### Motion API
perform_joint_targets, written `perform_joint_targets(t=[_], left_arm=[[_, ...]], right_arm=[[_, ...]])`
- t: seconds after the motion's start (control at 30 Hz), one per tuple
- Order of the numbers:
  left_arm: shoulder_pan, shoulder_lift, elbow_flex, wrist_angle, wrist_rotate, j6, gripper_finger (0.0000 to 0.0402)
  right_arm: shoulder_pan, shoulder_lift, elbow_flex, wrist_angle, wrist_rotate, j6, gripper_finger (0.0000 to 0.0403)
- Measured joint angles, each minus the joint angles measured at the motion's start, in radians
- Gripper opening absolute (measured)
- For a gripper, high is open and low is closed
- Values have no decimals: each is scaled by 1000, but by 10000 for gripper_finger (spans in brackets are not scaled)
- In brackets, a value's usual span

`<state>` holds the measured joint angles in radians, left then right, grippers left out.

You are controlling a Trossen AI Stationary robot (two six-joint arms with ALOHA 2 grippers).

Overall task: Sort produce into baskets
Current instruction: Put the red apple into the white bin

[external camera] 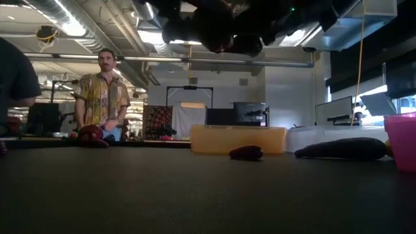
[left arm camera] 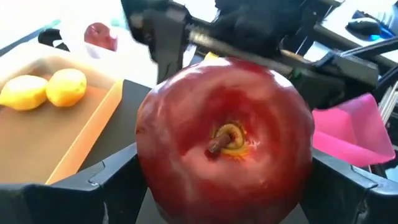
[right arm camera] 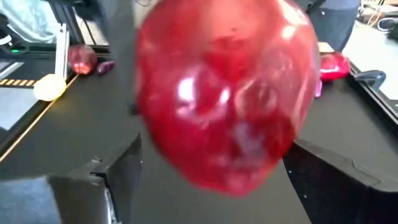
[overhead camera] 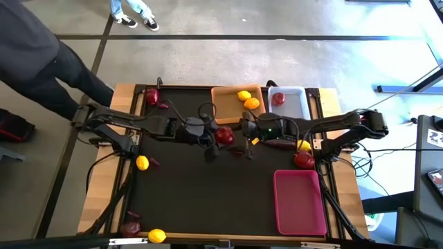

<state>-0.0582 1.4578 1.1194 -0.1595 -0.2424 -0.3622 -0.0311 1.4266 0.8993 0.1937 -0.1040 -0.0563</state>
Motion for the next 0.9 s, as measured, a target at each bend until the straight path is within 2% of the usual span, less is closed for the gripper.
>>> perform_joint_targets(t=[0.27, 0.37, 0.53, 0.8, 0.9], left_arm=[[-1, 25, 0, 43, 0, 0, 335], [-1, 25, 0, 43, -2, 0, 335], [-1, 25, 0, 34, -2, 9, 336], [1, 25, 0, 33, -1, 10, 336], [7, 23, 8, 22, 12, 9, 336]], right_arm=[[6, 25, 0, 68, 8, -1, 321], [5, 25, 0, 69, 11, -1, 288], [4, 26, 0, 63, 13, -7, 208], [5, 26, 0, 63, 15, -6, 208], [5, 26, 0, 64, 18, -3, 220]])
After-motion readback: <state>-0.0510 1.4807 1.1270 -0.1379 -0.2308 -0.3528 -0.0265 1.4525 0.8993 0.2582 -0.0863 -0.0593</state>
